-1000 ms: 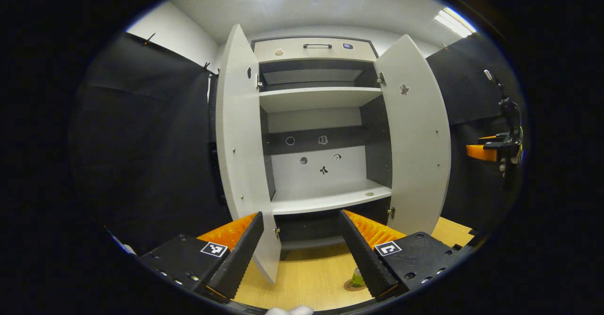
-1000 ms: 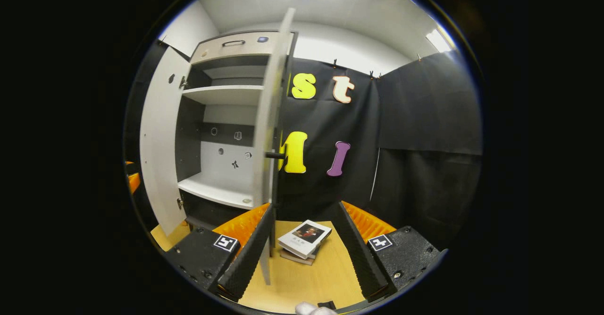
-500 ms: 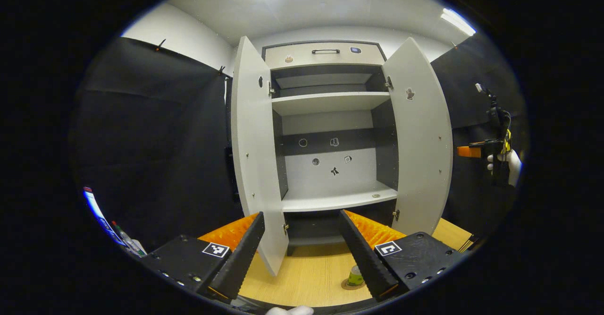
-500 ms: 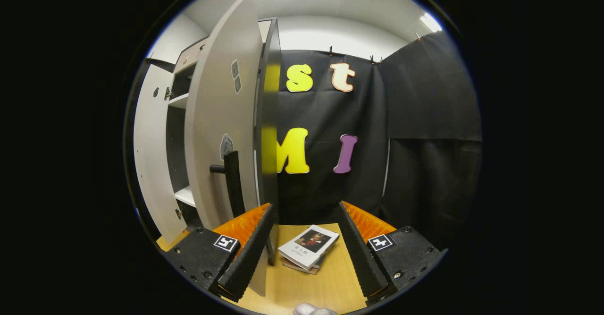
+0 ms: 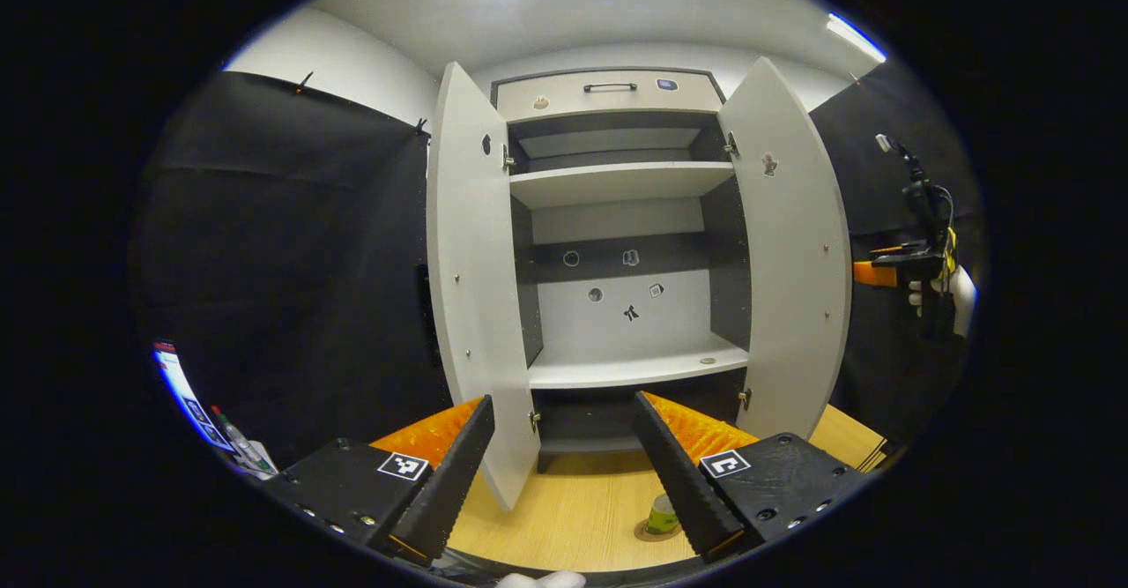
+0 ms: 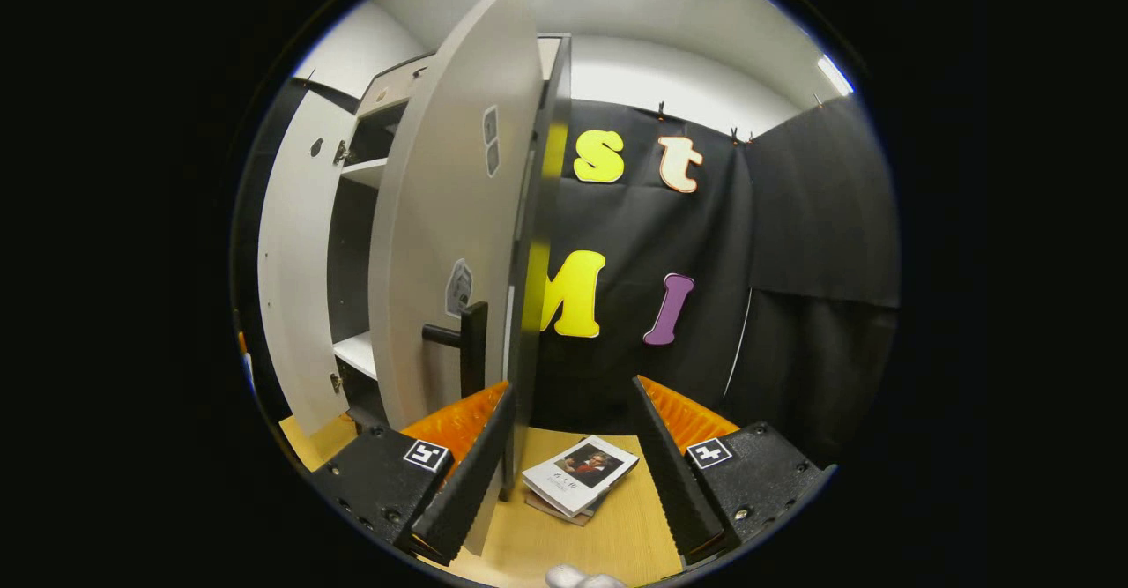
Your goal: Grasp the bottle in the cabinet with the left hand and place it on the coaster, then close the right door with the right hand and the left door with the left hand.
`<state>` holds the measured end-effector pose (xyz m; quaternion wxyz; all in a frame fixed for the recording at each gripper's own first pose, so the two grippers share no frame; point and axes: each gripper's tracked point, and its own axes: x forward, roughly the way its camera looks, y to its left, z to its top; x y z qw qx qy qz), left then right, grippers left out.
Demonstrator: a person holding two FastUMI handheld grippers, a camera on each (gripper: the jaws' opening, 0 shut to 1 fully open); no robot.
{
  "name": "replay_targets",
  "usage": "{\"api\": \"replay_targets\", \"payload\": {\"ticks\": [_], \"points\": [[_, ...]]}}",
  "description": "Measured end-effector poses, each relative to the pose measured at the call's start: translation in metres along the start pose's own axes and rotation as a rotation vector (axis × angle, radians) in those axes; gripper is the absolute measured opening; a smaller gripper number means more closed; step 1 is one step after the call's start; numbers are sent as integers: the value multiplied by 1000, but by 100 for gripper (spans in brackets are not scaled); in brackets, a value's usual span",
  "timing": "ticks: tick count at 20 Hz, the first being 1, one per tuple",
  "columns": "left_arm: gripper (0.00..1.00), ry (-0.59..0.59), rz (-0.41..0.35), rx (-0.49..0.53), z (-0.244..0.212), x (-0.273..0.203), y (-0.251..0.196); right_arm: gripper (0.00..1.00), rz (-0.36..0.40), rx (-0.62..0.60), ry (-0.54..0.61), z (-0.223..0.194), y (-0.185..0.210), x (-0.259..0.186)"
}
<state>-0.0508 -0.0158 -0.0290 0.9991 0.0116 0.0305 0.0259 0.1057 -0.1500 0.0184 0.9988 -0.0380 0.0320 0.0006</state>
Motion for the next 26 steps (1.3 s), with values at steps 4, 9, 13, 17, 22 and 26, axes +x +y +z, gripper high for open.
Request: {"api": "replay_targets", "payload": {"ticks": [4, 9, 13, 17, 22, 26], "points": [[96, 13, 5, -16, -5, 7, 8, 81, 98, 77, 28, -1, 40, 2], [96, 9, 30, -17, -5, 4, 22, 81, 146, 91, 15, 2, 88, 8], [96, 9, 48, -4, -5, 3, 32, 81, 206, 56, -6, 8, 129, 25], [96, 17, 52, -4, -8, 7, 44, 81, 243, 8, -39, 14, 166, 26], [96, 21, 46, -4, -12, 17, 58, 81, 243, -3, -44, 11, 168, 9], [96, 14, 45, -11, -13, 31, 77, 81, 226, 30, -33, 3, 167, -11]]}}
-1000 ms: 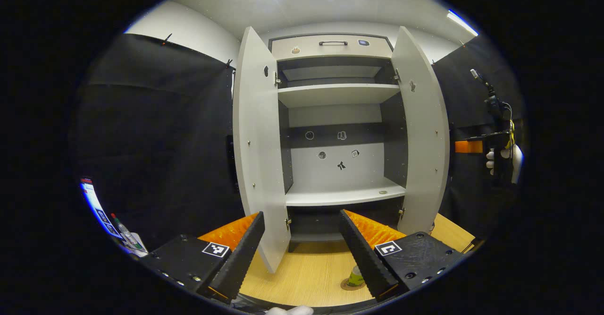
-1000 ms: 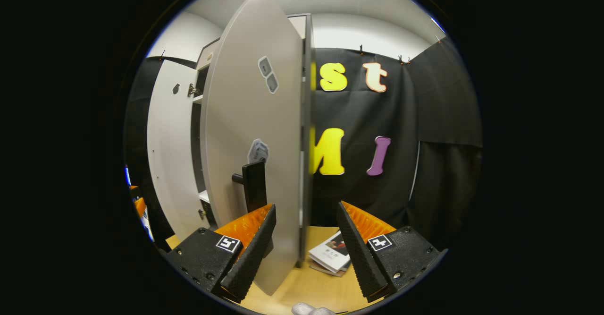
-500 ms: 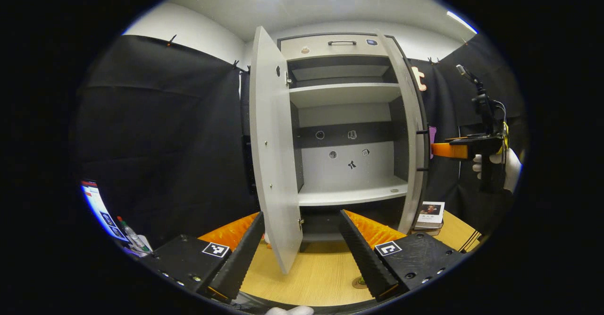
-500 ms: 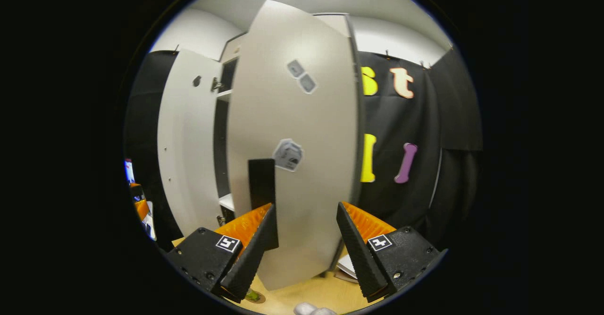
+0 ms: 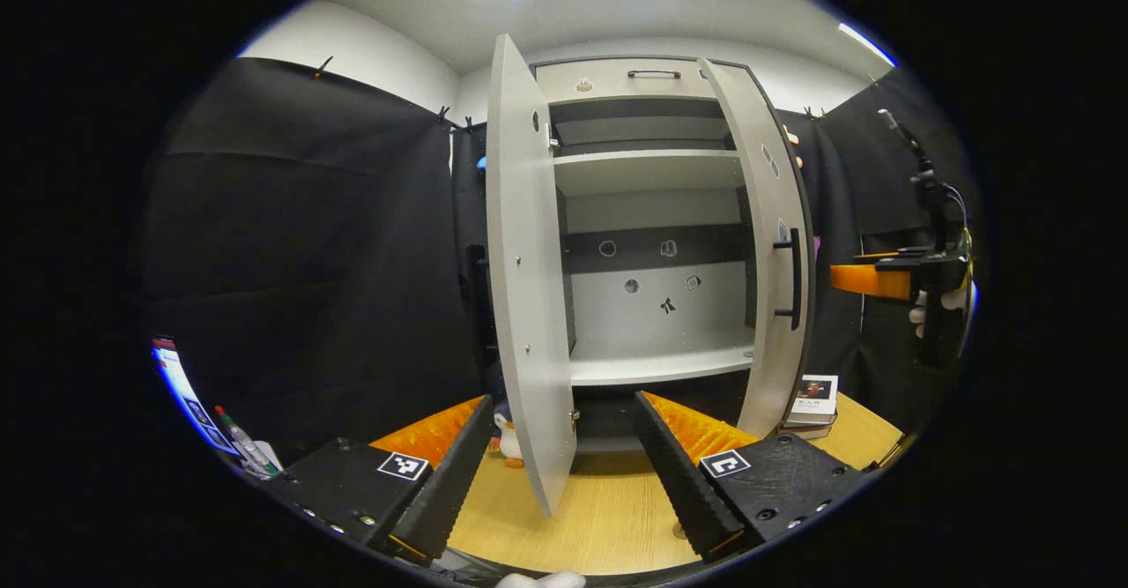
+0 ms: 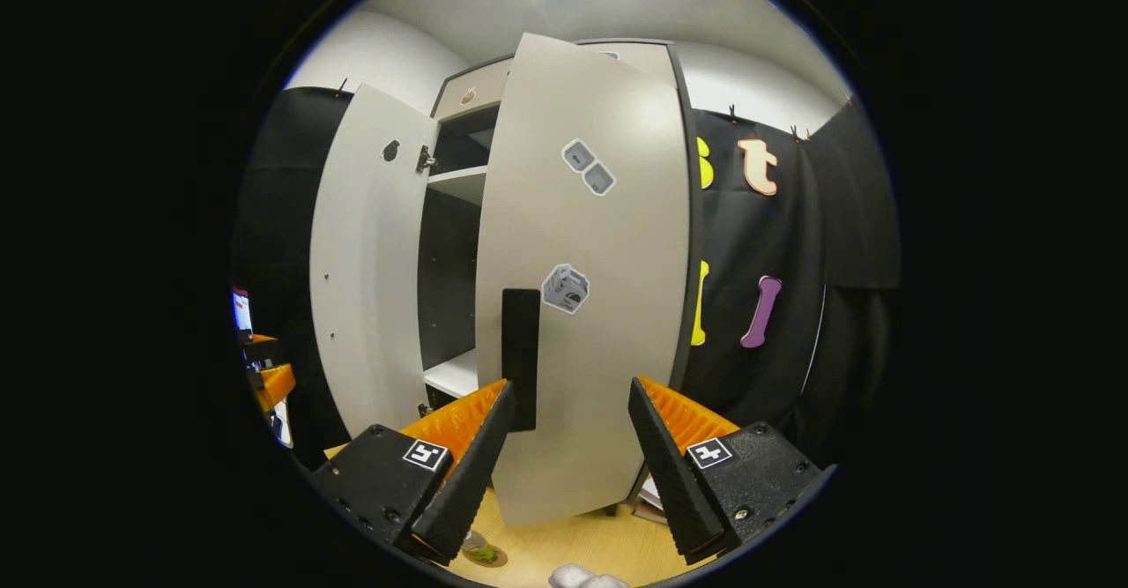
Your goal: Grasp the bottle in the cabinet with the left hand and place it on the coaster, then close the right door with the right hand and the left door with the left hand.
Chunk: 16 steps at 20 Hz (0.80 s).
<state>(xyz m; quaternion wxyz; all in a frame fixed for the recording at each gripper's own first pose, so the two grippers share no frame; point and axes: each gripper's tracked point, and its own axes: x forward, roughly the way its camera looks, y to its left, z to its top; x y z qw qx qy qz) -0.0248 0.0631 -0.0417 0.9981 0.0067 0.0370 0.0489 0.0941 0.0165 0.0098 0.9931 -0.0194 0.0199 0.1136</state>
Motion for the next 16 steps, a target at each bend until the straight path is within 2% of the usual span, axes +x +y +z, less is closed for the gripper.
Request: {"api": "replay_targets", "payload": {"ticks": [5, 13, 16], "points": [[96, -8, 29, 10, 4, 30, 44, 81, -40, 20, 40, -18, 1, -26], [96, -47, 145, 6, 20, 91, 147, 81, -145, 56, 137, -57, -3, -64], [96, -52, 162, -22, 21, 116, 163, 81, -164, 62, 160, -64, -5, -74]]}}
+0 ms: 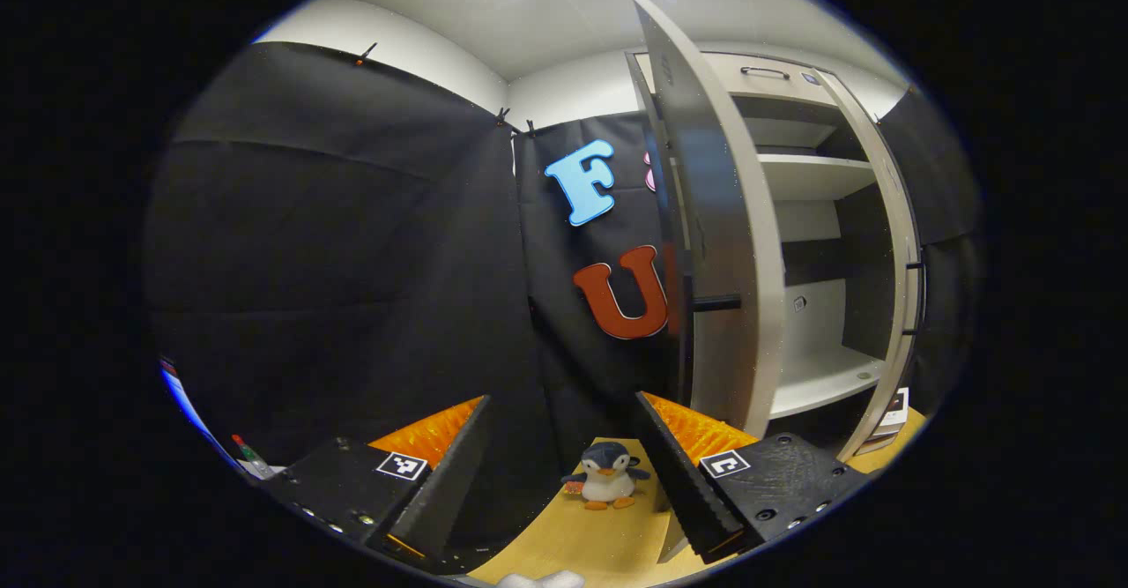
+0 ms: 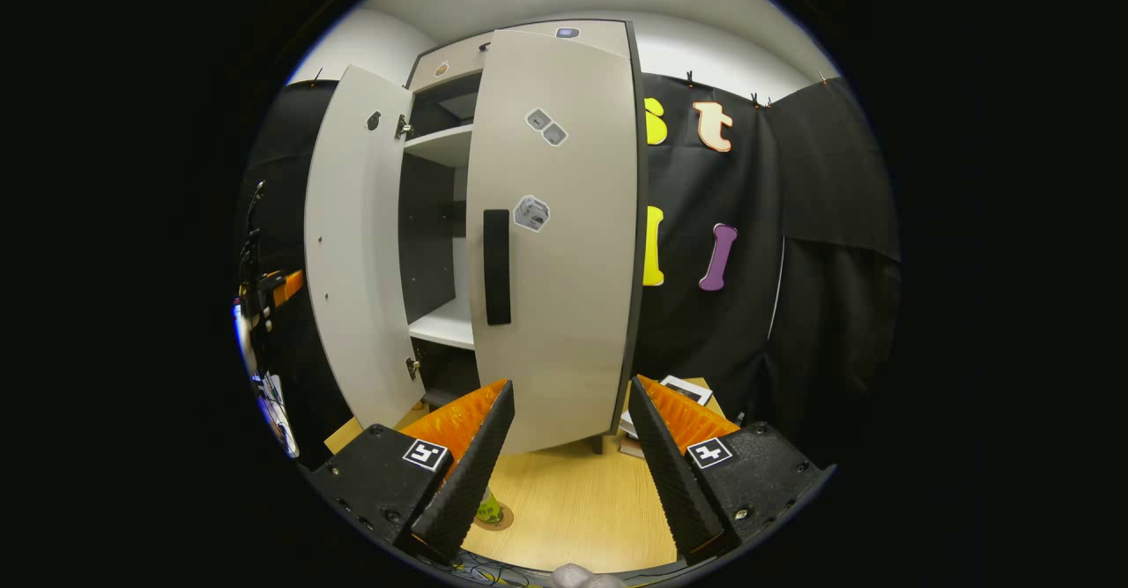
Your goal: Grasp the bottle in the cabinet with the left hand and place it on the coaster, then close the right door with the right hand and the left door with the left hand.
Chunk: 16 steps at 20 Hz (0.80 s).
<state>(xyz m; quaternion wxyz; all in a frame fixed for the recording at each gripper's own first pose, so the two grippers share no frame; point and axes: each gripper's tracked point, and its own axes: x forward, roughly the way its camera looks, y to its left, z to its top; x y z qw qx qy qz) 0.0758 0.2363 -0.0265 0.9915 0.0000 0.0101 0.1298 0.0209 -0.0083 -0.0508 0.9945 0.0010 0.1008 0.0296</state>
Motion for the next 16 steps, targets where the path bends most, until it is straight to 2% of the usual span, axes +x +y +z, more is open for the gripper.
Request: {"api": "replay_targets", "payload": {"ticks": [7, 9, 12, 13, 14, 16], "points": [[96, -31, -16, -10, 10, 24, -14, 81, -6, 7, 26, -11, -10, -6], [92, -43, 1, 27, 13, 22, -14, 81, 3, 23, 23, -11, -9, -6], [92, -47, -6, 16, 16, 21, -17, 81, 20, 22, 26, -13, -7, -7], [87, -49, -2, 21, 17, 20, -18, 81, 21, 18, 24, -12, -7, -7], [90, -47, 4, 32, 17, 20, -18, 81, 20, 17, 21, -12, -10, -7], [90, -46, 6, 40, 19, 17, -25, 81, 27, 26, 17, -11, -12, -7]]}}
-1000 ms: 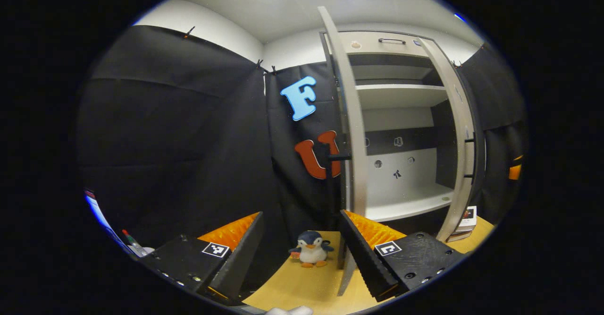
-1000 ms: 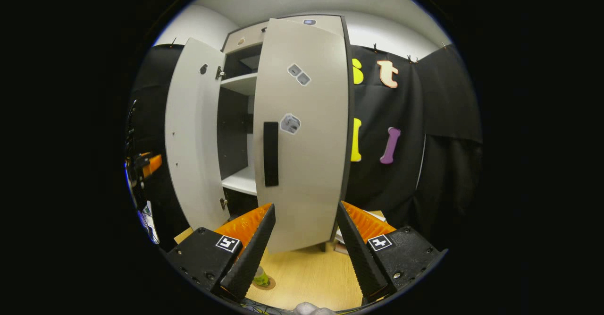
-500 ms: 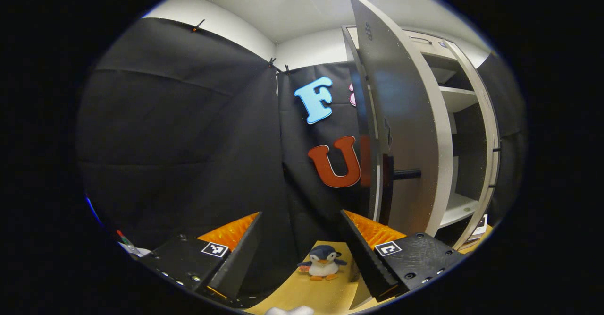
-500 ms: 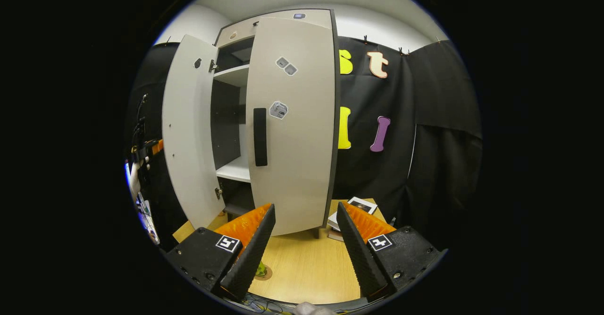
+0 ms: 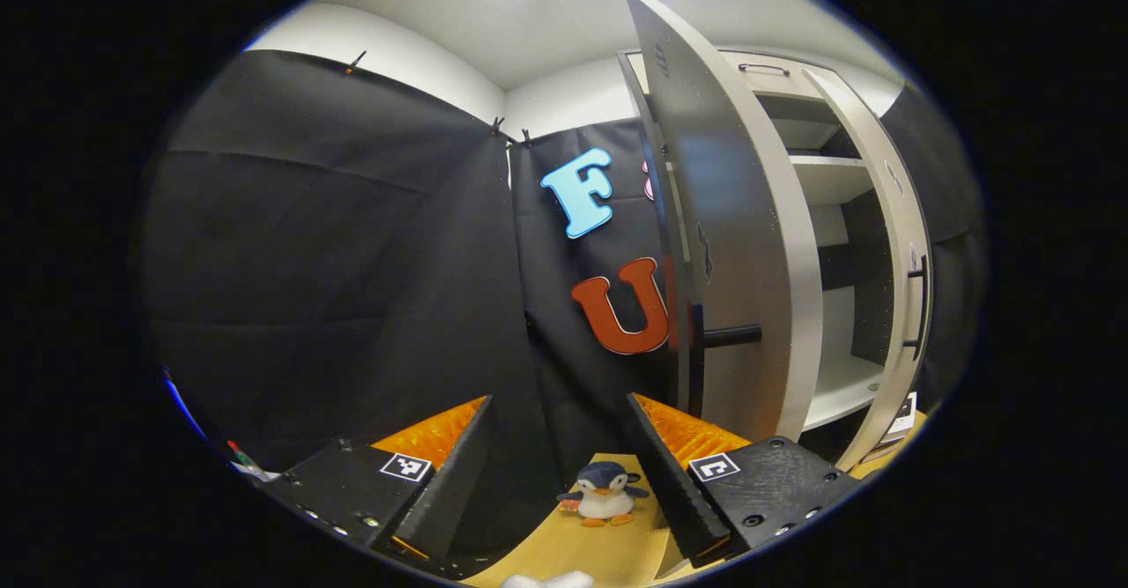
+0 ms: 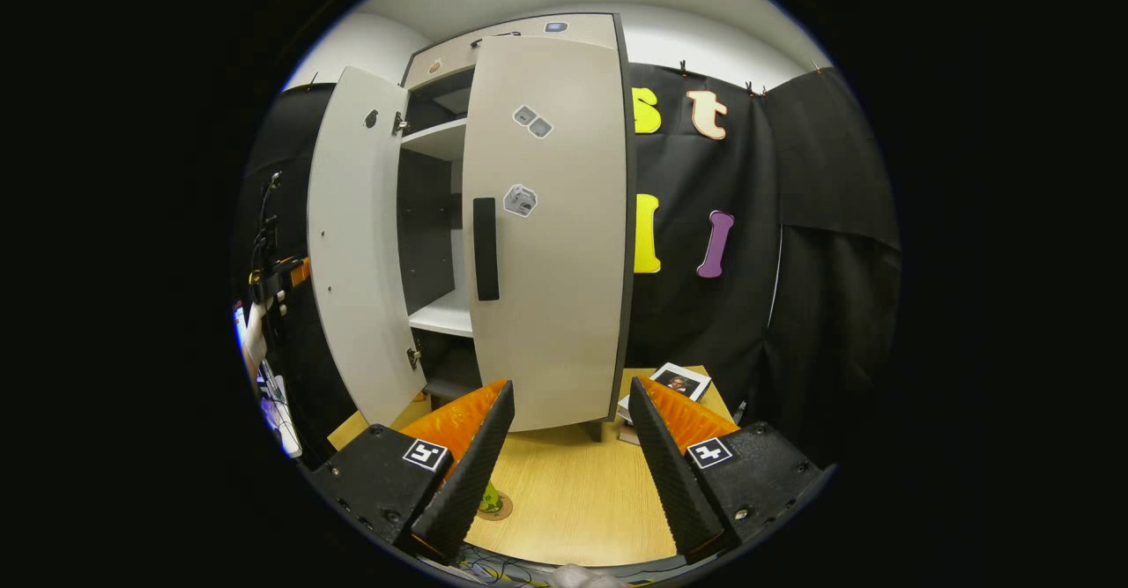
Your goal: Grasp the bottle in the cabinet with the left hand and place it on the coaster, then close the right door with the right hand and the left door with the left hand.
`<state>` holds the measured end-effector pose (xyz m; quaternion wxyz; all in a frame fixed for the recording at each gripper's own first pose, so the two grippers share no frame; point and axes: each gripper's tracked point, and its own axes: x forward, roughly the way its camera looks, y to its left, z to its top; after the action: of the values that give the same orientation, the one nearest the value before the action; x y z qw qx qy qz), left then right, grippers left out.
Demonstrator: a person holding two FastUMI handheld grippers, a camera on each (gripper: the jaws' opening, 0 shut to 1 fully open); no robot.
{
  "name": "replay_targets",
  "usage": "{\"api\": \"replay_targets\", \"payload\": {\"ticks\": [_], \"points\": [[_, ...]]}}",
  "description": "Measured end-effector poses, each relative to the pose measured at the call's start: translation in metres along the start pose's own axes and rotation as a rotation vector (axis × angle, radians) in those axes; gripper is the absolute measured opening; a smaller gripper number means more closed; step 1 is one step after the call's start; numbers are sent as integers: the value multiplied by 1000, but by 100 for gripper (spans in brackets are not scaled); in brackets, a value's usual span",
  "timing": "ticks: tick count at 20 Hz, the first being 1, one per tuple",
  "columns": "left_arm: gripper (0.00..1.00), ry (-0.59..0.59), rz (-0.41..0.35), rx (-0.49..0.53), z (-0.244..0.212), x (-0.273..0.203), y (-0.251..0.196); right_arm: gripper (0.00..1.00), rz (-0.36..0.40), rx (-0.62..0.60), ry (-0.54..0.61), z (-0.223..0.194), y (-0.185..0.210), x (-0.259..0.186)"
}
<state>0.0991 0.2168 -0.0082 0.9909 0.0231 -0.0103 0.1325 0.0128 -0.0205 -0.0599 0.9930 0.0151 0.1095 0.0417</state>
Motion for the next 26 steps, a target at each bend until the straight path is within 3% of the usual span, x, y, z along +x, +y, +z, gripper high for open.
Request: {"api": "replay_targets", "payload": {"ticks": [16, 17, 26], "points": [[89, -7, -246, -24, 15, -12, -175, 81, -46, 17, -27, 13, -33, -14], [96, -10, -243, -24, 18, -10, -179, 81, -50, 19, -29, 14, -34, -16], [96, 26, -235, -31, 18, -28, -163, 81, -55, 29, -64, 24, -23, -21]]}}
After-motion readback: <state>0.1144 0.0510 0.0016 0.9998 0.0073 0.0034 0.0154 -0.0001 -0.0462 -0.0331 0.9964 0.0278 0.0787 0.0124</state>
